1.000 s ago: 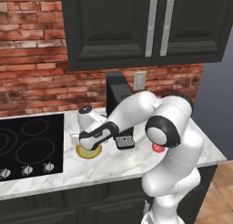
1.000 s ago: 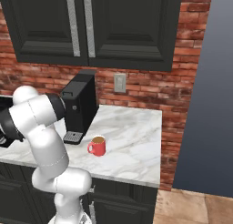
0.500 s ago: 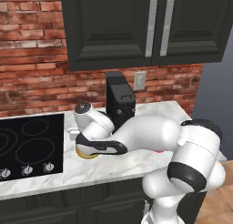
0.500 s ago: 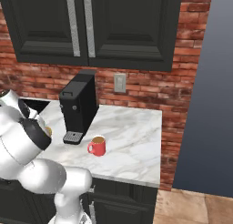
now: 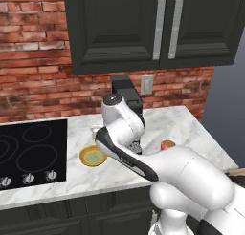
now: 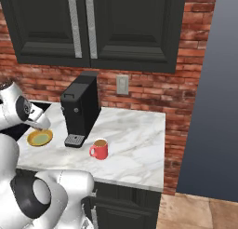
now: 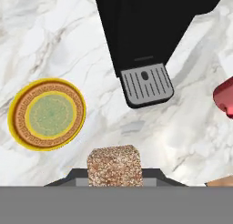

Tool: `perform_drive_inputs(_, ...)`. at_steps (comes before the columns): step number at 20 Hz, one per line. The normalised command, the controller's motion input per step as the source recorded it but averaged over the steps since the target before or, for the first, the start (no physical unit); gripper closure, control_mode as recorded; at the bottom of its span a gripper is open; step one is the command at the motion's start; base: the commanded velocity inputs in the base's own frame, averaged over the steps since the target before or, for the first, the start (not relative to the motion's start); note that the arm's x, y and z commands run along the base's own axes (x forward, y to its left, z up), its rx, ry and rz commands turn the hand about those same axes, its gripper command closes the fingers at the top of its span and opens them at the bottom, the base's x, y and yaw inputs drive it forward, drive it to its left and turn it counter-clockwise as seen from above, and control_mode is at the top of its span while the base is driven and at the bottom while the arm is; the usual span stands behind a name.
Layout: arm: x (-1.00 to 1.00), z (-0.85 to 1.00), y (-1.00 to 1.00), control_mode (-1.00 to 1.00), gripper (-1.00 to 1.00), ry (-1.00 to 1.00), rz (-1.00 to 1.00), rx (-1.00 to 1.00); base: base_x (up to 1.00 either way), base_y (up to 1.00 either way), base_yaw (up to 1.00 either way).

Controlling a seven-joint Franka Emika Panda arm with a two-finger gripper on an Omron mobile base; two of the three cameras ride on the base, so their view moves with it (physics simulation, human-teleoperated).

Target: Take a sugar cube from the saucer and place it inside the coffee. Then, grab milk from the fridge and place it next to the coffee on the counter to sweeten the coffee.

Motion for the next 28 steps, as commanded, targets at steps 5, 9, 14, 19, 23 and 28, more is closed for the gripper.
perform_drive_inputs(5,-0.74,0.15,-1.0,-1.0,1.0,0.04,-0.07,0.02,0.0,0.0,0.0)
perform_drive_inputs(9,-0.81,0.0,-1.0,-1.0,1.0,-0.02,-0.09,0.06,0.0,0.0,0.0)
perform_drive_inputs(14,-0.23,0.09,-1.0,-1.0,1.0,-0.03,-0.07,0.06,0.0,0.0,0.0)
perform_drive_inputs(19,0.73,0.11,-1.0,-1.0,1.0,0.17,-0.15,0.12,0.0,0.0,0.0)
perform_drive_inputs(23,0.98,-0.07,-0.66,-1.0,1.0,0.28,-0.12,0.14,0.0,0.0,0.0)
perform_drive_inputs(28,0.73,-0.49,-0.03,-1.0,1.0,0.03,-0.02,0.04,0.0,0.0,0.0)
